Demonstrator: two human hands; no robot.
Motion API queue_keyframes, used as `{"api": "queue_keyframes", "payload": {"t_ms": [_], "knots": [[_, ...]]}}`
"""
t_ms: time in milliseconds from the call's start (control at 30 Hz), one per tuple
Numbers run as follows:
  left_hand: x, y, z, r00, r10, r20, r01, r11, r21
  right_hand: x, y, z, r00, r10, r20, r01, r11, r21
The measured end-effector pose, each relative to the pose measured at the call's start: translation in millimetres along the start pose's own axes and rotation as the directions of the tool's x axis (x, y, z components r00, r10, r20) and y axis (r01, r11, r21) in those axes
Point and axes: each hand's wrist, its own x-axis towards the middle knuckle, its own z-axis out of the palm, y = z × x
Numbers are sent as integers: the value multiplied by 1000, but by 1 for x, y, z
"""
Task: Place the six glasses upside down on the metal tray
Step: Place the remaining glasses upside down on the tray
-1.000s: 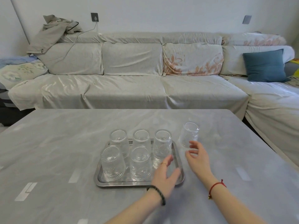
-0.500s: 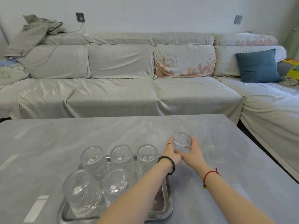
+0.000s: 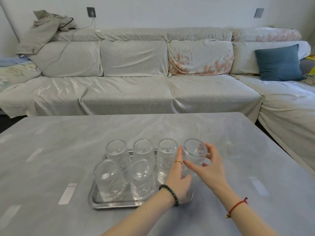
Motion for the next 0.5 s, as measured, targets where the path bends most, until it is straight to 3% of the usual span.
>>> {"api": "queue_keyframes", "payload": {"t_ms": [233,500], "knots": [[-46,-18,-29,998,-66,-16,67,995,73,-39,-1,30,995,-1,102,4,1000,-30],[-56,-40,-35,989,-138,-58,143,984,105,-51,9,53,995,11,96,-4,997,-73]]}}
